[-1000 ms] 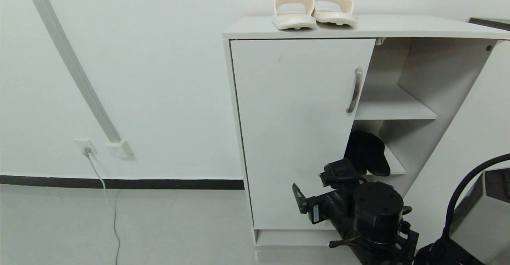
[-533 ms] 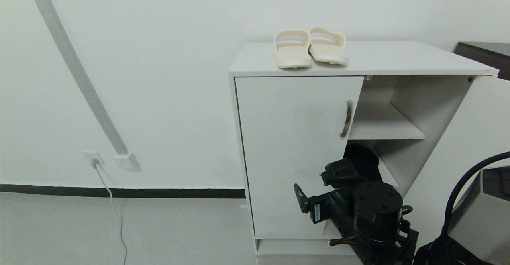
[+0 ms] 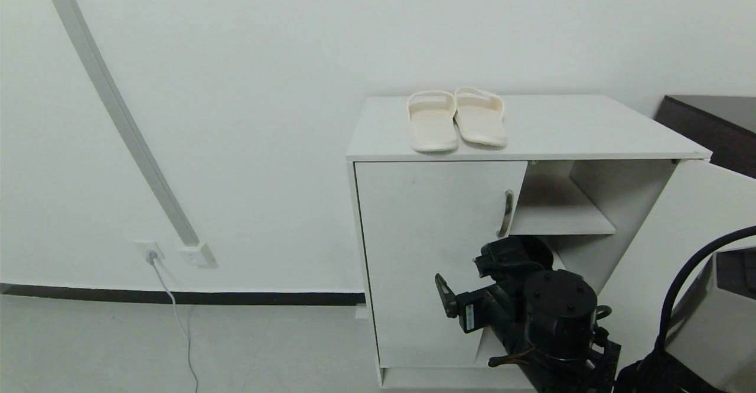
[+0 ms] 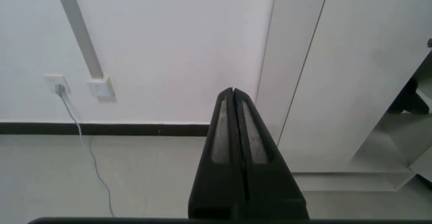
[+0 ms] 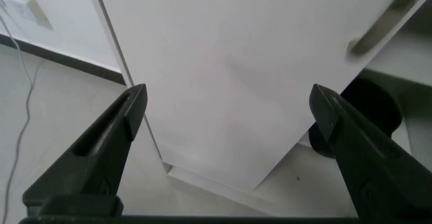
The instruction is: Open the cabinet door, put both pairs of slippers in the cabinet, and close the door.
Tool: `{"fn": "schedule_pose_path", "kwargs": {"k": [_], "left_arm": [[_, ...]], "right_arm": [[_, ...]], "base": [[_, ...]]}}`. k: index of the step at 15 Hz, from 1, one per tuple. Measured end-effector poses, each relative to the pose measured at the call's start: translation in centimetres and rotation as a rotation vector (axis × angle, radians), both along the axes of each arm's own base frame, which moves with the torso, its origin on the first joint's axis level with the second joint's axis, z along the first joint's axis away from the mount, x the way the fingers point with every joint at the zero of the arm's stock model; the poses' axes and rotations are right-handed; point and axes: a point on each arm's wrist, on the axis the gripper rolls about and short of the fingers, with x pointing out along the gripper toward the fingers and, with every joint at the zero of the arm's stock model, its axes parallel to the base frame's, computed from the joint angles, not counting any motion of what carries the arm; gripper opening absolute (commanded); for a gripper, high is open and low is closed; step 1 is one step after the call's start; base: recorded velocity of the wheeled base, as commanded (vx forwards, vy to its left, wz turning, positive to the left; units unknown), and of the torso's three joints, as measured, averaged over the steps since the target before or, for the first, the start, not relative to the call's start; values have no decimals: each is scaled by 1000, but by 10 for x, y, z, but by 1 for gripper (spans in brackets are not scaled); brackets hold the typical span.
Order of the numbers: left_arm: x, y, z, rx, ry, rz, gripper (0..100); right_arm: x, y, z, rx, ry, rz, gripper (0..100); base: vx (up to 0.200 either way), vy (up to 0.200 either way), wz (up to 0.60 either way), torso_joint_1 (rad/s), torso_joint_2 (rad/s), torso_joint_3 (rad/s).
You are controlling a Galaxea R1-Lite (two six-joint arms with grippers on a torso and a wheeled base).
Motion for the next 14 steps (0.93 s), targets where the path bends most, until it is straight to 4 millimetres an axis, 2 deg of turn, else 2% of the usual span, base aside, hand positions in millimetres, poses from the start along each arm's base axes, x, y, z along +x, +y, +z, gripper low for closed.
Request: {"fn": "schedule_pose_path", "kwargs": {"k": [14], "left_arm": [[0,0,0,0,0,1,0]], "right_arm": [[1,-3,7,9,-17,-6,100]], "base": [[0,0,0,223,-544,-321]]}}
